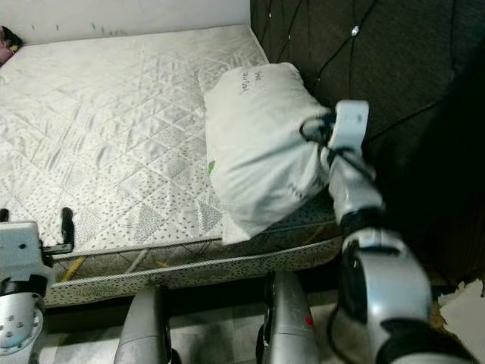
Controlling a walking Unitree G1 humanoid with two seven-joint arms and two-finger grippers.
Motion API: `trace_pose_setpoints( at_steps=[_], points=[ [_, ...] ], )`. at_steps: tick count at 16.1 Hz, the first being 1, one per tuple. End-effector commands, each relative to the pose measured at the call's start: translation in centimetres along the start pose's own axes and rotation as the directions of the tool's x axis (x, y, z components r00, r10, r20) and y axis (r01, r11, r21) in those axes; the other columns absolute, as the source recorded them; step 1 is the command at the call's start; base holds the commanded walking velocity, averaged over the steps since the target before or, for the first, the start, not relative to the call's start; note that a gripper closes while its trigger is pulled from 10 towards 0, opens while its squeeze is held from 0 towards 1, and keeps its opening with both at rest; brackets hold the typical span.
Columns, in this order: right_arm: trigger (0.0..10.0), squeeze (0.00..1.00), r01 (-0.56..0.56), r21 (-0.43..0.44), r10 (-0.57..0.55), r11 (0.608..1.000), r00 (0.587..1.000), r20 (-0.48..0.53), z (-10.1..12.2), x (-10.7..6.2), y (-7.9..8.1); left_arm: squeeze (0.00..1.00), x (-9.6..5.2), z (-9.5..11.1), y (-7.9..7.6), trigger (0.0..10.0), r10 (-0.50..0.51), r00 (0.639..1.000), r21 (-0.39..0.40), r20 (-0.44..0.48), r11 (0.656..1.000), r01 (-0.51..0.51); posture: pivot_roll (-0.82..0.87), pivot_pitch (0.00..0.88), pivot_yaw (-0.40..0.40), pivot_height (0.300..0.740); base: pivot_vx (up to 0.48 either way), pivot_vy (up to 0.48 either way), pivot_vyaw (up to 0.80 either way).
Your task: Clean up the room
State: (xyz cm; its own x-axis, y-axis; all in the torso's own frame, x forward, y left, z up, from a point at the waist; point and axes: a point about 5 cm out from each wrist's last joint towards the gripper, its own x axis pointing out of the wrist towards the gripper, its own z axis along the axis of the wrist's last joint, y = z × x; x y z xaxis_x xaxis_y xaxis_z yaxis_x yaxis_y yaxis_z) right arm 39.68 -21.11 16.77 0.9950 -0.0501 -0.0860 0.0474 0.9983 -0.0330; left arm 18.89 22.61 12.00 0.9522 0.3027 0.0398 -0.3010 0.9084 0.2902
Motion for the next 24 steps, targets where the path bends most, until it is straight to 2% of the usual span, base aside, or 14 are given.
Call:
trace_pose_setpoints(
  at_steps=[1,3,4,5,8,9,10,11,14,16,18,19,21,24],
  points=[
    [0.0,0.00,-0.037,-0.028,0.040,0.999,0.994,0.102,3.2,0.7,0.9,0.00,0.1,-0.2,0.1,10.0,0.011,1.000,0.012,-0.009,1.000,-0.011,0.11,0.000,0.032,0.558,0.000,0.000,0.00],
    [0.0,0.00,-0.074,-0.053,0.078,0.996,0.994,0.083,3.2,0.9,1.8,0.00,0.1,-0.2,0.0,10.0,0.011,1.000,0.010,-0.008,1.000,-0.011,0.10,0.000,0.030,0.558,0.000,0.000,0.00],
    [1.7,0.00,-0.112,-0.080,0.117,0.990,0.992,0.050,2.3,0.9,2.6,0.00,0.2,-0.2,-0.2,10.0,0.009,1.000,0.010,-0.008,1.000,-0.009,0.10,0.000,0.030,0.558,0.000,0.000,0.00],
    [10.0,0.00,-0.161,-0.115,0.163,0.980,0.986,0.015,1.0,0.6,3.5,0.00,0.2,-0.3,-0.4,10.0,0.010,1.000,0.010,-0.009,1.000,-0.010,0.09,0.000,0.029,0.558,0.000,0.000,0.00],
    [10.0,0.00,-0.252,-0.095,0.242,0.963,0.965,-0.105,-3.8,-0.7,5.5,0.00,0.1,-0.2,-1.2,10.0,0.007,1.000,0.001,-0.008,1.000,-0.007,0.08,0.000,0.018,0.558,0.000,0.000,0.00],
    [10.0,0.35,-0.240,-0.069,0.232,0.968,0.967,-0.106,-4.6,-1.0,5.6,0.00,0.1,-0.2,-1.3,10.0,0.006,1.000,-0.004,-0.006,1.000,-0.006,0.08,0.000,0.014,0.558,0.000,0.000,0.00],
    [10.0,1.00,-0.229,-0.029,0.226,0.973,0.969,-0.098,-4.8,-1.1,5.6,0.00,0.2,-0.2,-1.3,10.0,0.009,1.000,-0.011,-0.006,1.000,-0.009,0.08,0.000,0.011,0.558,0.000,0.000,0.00],
    [10.0,1.00,-0.195,-0.021,0.192,0.981,0.978,-0.081,-5.2,-1.3,5.6,0.00,0.3,-0.3,-1.1,10.0,0.017,1.000,-0.011,-0.007,1.000,-0.017,0.08,0.000,0.007,0.558,0.000,0.000,0.00],
    [10.0,1.00,-0.085,0.042,0.091,0.995,0.985,-0.146,-7.5,-2.3,4.4,0.00,0.3,-0.1,-1.4,10.0,0.005,1.000,-0.010,0.011,1.000,-0.005,0.07,0.000,-0.003,0.558,0.000,0.000,0.00],
    [10.0,1.00,-0.094,0.013,0.094,0.996,0.977,-0.191,-9.9,-3.7,4.0,0.00,-0.1,-0.4,-1.8,10.0,-0.007,1.000,-0.019,-0.005,1.000,0.007,0.07,0.000,-0.005,0.558,0.000,0.000,0.00],
    [10.0,1.00,-0.063,-0.018,0.056,0.998,0.959,-0.278,-12.3,-5.8,2.6,0.00,-0.3,-0.6,-1.8,10.0,0.002,1.000,-0.025,-0.017,1.000,-0.003,0.06,0.000,-0.010,0.558,0.000,0.000,0.00],
    [10.0,1.00,-0.039,-0.066,0.017,0.997,0.953,-0.304,-12.7,-6.8,1.4,0.00,-0.2,-0.7,-1.7,10.0,0.006,1.000,-0.027,-0.020,1.000,-0.006,0.05,0.000,-0.010,0.558,0.000,0.000,0.00],
    [10.0,1.00,-0.014,-0.077,-0.010,0.997,0.951,-0.308,-12.5,-7.6,-0.3,0.00,-0.1,-0.8,-1.8,10.0,0.000,1.000,-0.032,-0.026,1.000,-0.001,0.04,0.000,-0.009,0.558,0.000,0.000,0.00],
    [10.0,1.00,0.021,-0.106,-0.044,0.994,0.974,-0.221,-10.5,-8.1,-1.1,0.00,0.3,-0.7,-1.9,10.0,-0.002,1.000,-0.036,-0.017,0.999,0.001,0.03,0.000,-0.006,0.558,0.000,0.000,0.00]
  ],
)
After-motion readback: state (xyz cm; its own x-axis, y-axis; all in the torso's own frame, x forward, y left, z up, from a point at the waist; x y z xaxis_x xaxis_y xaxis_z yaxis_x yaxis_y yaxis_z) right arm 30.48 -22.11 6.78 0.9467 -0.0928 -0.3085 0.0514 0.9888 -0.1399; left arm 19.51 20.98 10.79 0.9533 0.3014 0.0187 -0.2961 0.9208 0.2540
